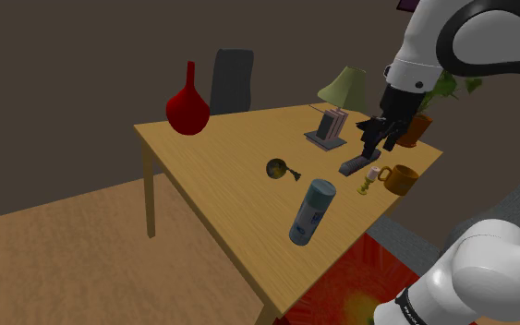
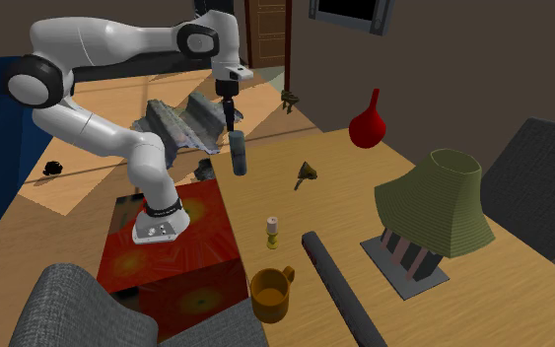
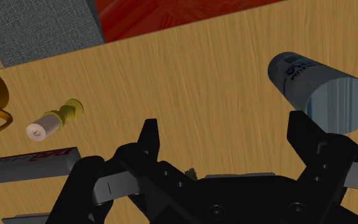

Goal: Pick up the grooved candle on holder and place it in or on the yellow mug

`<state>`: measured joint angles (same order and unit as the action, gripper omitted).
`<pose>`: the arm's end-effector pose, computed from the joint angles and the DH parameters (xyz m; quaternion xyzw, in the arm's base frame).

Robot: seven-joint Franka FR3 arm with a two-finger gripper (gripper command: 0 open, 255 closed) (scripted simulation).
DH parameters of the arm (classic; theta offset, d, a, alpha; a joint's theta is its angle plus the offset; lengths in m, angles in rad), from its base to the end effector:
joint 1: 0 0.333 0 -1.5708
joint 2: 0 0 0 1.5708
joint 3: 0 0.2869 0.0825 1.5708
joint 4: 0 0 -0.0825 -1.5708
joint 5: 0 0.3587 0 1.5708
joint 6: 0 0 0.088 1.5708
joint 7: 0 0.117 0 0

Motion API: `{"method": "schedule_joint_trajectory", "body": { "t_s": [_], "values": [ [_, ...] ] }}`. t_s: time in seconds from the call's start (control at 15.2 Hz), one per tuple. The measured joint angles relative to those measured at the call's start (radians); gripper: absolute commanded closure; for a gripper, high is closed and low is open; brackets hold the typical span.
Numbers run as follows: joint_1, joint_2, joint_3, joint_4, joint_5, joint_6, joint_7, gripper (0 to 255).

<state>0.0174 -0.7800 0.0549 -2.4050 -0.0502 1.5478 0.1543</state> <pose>0.2978 0.0186 0.5345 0.9970 -0.0492 -0.0341 0.0482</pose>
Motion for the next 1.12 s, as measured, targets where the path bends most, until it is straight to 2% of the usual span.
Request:
{"method": "schedule_joint_trajectory", "body": {
  "t_s": [0.26, 0.79, 1.12],
  "values": [
    [-0.014, -0.016, -0.049, -0.043, -0.032, 0.038, -0.056, 0],
    [-0.075, 0.010, -0.243, -0.144, -0.154, 0.207, -0.267, 0],
    [-0.106, 0.094, -0.377, -0.158, -0.219, 0.335, -0.402, 0]
  ]
}}
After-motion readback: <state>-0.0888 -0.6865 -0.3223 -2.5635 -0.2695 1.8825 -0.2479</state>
